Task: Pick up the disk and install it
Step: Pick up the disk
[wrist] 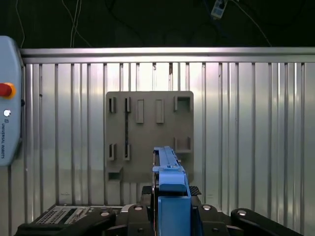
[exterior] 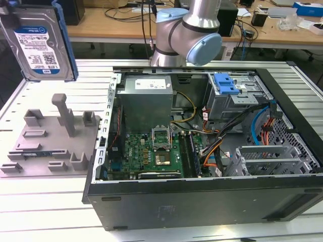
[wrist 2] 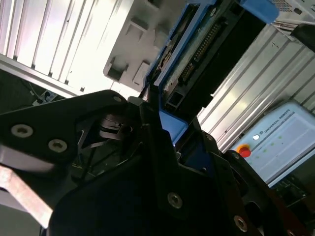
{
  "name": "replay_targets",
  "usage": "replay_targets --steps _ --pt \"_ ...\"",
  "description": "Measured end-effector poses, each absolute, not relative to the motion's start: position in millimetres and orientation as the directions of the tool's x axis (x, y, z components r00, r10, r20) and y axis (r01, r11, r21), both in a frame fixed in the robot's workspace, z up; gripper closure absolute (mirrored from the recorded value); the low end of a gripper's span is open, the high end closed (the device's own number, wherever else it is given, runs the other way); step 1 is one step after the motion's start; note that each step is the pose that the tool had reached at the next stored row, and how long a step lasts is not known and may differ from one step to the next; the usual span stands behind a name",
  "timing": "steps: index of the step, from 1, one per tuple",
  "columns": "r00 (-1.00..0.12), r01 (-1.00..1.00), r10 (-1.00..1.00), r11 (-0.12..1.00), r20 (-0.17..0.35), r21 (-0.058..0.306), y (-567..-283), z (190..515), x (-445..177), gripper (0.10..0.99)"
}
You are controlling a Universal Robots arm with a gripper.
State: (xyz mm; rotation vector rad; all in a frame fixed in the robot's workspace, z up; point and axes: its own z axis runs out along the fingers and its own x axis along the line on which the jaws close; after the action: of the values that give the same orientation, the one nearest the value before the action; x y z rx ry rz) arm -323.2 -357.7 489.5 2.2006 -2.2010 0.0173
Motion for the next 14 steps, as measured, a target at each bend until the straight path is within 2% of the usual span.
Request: replay_targets --steps 14 --pt "0.000 -1.000 -1.000 0.001 0.028 0.013 -399.6 489.4 -244.2 0.722"
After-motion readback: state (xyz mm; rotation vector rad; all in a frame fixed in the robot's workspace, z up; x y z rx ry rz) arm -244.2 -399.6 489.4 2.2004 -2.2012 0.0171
